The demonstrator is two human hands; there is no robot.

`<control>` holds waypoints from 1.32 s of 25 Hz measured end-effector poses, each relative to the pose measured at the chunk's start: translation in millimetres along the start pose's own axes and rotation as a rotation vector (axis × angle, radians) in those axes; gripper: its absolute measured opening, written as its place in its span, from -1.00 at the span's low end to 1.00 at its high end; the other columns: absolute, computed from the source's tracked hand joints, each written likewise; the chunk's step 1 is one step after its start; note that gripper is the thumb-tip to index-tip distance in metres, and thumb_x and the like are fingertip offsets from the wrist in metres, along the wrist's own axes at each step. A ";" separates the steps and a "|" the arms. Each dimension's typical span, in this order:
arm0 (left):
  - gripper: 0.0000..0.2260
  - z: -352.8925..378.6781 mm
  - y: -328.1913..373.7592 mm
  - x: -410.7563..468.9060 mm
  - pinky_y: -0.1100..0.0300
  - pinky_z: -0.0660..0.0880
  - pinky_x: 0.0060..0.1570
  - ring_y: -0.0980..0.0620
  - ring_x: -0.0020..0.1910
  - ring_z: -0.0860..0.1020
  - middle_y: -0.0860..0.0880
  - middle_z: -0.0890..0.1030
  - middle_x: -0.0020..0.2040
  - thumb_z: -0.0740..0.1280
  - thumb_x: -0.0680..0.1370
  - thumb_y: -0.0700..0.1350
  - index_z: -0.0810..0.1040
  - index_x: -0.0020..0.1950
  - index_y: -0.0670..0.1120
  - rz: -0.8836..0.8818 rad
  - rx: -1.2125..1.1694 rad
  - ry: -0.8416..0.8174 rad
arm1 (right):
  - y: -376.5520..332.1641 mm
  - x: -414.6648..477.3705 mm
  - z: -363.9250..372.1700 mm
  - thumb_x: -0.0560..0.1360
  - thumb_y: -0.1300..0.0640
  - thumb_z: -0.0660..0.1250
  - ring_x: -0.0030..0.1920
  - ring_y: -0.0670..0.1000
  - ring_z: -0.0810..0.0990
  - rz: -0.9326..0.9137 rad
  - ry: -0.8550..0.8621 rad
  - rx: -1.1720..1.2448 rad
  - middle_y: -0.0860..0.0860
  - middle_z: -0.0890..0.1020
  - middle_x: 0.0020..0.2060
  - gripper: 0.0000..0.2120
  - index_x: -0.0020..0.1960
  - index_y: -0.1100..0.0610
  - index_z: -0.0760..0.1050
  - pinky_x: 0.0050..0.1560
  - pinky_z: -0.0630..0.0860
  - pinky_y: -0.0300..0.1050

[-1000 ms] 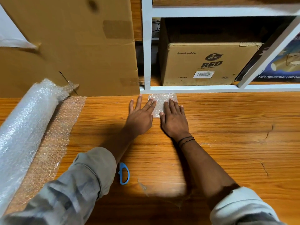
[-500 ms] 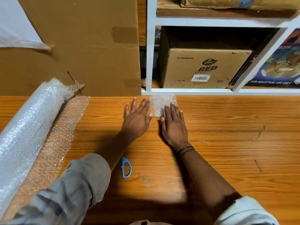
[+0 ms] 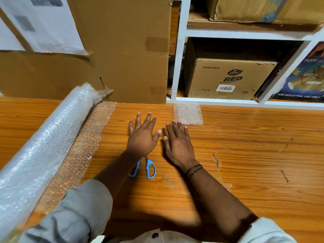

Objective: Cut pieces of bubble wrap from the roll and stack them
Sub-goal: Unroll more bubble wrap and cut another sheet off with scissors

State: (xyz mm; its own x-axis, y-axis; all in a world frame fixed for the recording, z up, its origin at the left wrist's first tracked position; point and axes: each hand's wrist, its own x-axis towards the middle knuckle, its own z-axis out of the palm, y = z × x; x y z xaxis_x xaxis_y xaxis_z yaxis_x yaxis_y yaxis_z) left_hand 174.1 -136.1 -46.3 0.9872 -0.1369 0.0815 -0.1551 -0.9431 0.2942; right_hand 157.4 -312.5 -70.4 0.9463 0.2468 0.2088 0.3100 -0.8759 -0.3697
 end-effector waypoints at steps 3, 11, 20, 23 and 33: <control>-0.46 -10.4 -22.4 -21.8 -0.22 -0.22 0.56 -0.14 0.67 -0.19 0.06 0.03 0.69 0.07 0.70 0.23 0.21 0.65 0.06 -0.051 -0.003 0.045 | -27.8 0.0 6.5 0.72 -0.02 0.08 0.67 0.18 0.03 -0.036 -0.004 0.024 0.16 0.19 0.65 -0.47 0.64 0.13 0.23 0.65 -0.13 0.14; -0.39 -35.8 -103.4 -78.8 -0.25 -0.17 0.56 -0.16 0.67 -0.11 0.05 0.07 0.69 -0.03 0.62 0.26 0.26 0.63 0.07 -0.130 0.014 0.023 | -124.8 -3.7 40.9 0.72 -0.01 0.08 0.67 0.18 0.00 -0.102 -0.061 0.050 0.15 0.18 0.65 -0.48 0.64 0.12 0.21 0.64 -0.16 0.13; -0.39 -65.4 -213.5 -146.4 -0.27 0.08 0.54 -0.28 0.62 0.16 -0.11 0.35 0.59 -0.03 0.55 0.08 0.43 0.54 -0.07 -0.084 0.065 0.030 | -263.9 -18.6 103.3 0.62 -0.11 -0.12 0.65 0.22 0.11 -0.140 -0.156 0.060 0.17 0.29 0.61 -0.35 0.61 0.14 0.28 0.64 -0.06 0.17; -0.44 -75.9 -231.4 -154.5 -0.09 -0.05 0.59 -0.20 0.66 0.00 -0.09 0.19 0.66 0.06 0.61 0.00 0.26 0.63 -0.09 -0.028 0.070 -0.047 | -291.7 -23.4 117.6 0.60 -0.11 -0.13 0.65 0.25 0.10 -0.080 -0.182 0.032 0.20 0.26 0.62 -0.33 0.62 0.15 0.23 0.63 -0.07 0.21; -0.43 -95.1 -277.1 -166.7 -0.04 -0.15 0.62 -0.15 0.67 -0.10 -0.12 0.08 0.68 0.21 0.65 -0.06 0.16 0.66 -0.03 0.097 0.129 -0.063 | -324.9 -33.3 144.8 0.61 -0.18 -0.26 0.68 0.19 -0.19 0.036 -0.270 -0.151 0.05 -0.06 0.70 -0.31 0.70 -0.01 -0.03 0.59 -0.29 0.34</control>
State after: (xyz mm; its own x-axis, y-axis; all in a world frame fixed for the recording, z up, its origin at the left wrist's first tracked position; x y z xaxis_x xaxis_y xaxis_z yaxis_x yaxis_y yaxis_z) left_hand 49.0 176.9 -50.9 0.9688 -0.2441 0.0424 -0.2478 -0.9550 0.1632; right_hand 38.5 23.9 -88.3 0.9528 0.2983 -0.0572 0.2781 -0.9326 -0.2300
